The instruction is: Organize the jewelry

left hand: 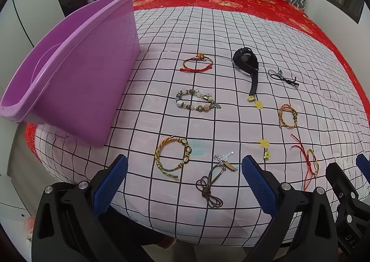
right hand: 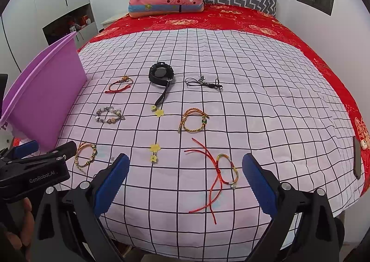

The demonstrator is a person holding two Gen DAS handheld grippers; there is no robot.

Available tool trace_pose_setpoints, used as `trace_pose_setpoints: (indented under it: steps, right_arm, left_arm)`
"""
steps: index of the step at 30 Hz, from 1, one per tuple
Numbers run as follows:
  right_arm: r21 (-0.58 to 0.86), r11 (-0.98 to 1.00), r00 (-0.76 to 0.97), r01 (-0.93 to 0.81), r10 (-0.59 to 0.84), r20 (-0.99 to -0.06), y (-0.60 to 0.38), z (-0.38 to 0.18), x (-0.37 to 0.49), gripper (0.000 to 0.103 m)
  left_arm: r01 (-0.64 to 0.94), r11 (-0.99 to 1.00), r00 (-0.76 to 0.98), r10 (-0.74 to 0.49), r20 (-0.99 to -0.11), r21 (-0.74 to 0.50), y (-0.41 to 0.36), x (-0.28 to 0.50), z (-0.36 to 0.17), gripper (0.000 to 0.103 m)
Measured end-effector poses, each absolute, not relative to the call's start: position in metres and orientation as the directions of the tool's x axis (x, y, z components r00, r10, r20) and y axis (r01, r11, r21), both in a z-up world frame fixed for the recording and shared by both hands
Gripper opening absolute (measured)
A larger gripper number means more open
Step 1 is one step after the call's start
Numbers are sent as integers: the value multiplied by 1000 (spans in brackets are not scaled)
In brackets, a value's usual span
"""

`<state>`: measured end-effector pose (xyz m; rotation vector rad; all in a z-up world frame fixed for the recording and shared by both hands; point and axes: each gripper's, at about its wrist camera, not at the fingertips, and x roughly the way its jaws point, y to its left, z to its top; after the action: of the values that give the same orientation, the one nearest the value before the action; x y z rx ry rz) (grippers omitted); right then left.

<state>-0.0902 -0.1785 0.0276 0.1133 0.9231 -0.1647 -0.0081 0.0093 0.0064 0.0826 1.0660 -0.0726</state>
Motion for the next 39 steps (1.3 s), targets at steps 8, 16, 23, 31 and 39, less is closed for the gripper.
trace_pose_setpoints:
  steps: [8, 16, 23, 31, 39]
  right_arm:
    - [26, 982, 595, 185, -91, -798, -178, 28, -88, 94]
    - [27, 982, 598, 188, -93, -796, -181, 28, -89, 94]
    - [31, 981, 597, 193, -92, -797, -182, 27, -90, 94]
    - [53, 979, 591, 199, -76, -803, -188, 19, -97, 94]
    - [48, 982, 574, 184, -67, -816, -193, -3, -110, 94]
  left_arm:
    - [100, 994, 481, -20, -876, 33, 10, -8, 6, 97]
    - [97, 995, 482, -18, -876, 33, 10, -9, 6, 97]
    - [92, 995, 480, -21, -877, 27, 12, -9, 5, 97]
    - [94, 996, 471, -44, -881, 1, 13, -12, -3, 97]
    - [109, 994, 452, -57, -890, -8, 23, -25, -28, 97]
